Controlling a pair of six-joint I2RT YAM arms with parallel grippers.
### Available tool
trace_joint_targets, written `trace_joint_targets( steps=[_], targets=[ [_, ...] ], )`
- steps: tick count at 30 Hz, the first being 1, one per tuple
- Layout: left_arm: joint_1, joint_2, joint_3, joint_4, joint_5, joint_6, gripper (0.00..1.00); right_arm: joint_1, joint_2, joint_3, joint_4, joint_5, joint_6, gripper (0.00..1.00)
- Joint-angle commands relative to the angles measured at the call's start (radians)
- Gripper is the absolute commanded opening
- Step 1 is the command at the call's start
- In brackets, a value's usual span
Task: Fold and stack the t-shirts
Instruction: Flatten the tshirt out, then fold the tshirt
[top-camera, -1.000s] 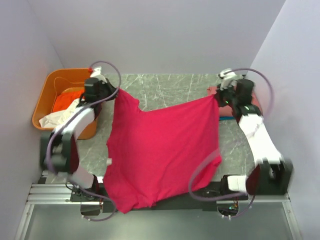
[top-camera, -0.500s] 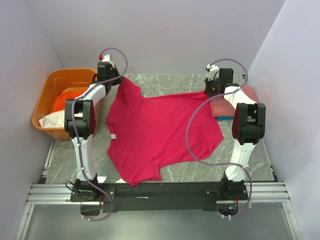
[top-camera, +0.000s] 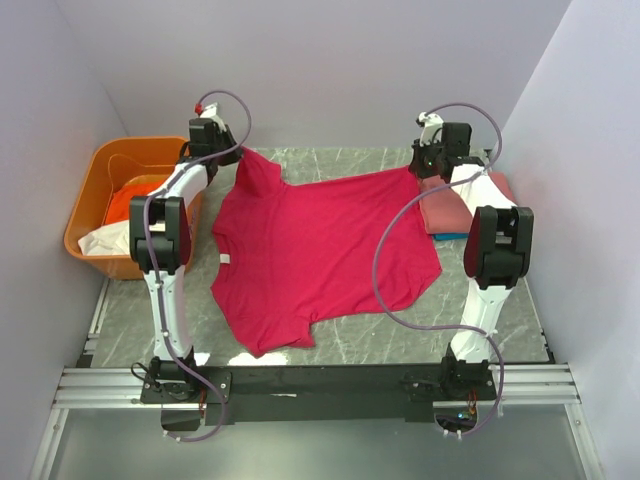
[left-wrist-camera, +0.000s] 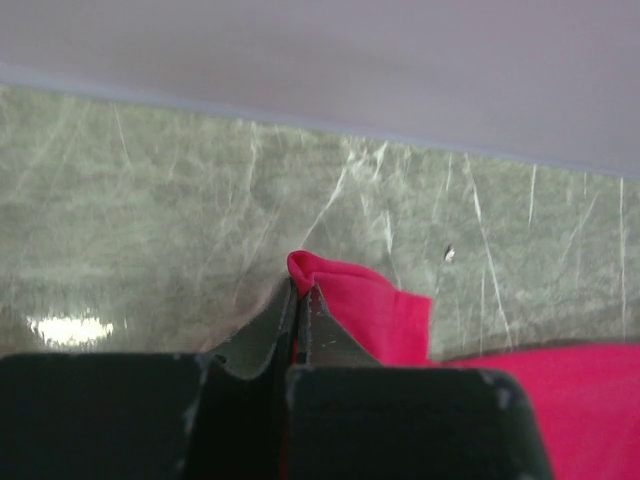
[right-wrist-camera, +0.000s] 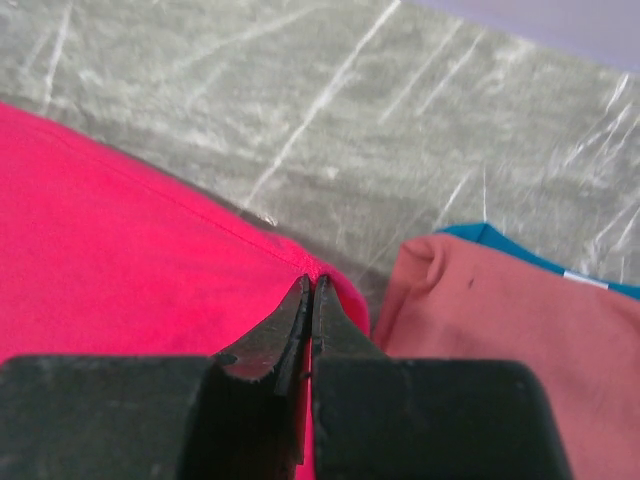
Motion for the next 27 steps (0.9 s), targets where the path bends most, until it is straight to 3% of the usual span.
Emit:
trace_joint_targets(
  steps=[1, 14, 27],
  targets=[
    [0.011, -0.099, -0.068, 0.059, 0.060, 0.006, 0.00, 0.002, 0.002, 0.036, 0.011, -0.028, 0.030, 0.00],
    [0.011, -0.426, -0.396, 0.153, 0.115, 0.013, 0.00, -0.013, -0.071, -0.065, 0.023, -0.068, 0.039, 0.00],
    [0.011, -0.582, -0.577, 0.088, 0.178, 0.049, 0.00, -0.023, -0.127, -0.131, 0.016, -0.100, 0.043, 0.00]
  ],
)
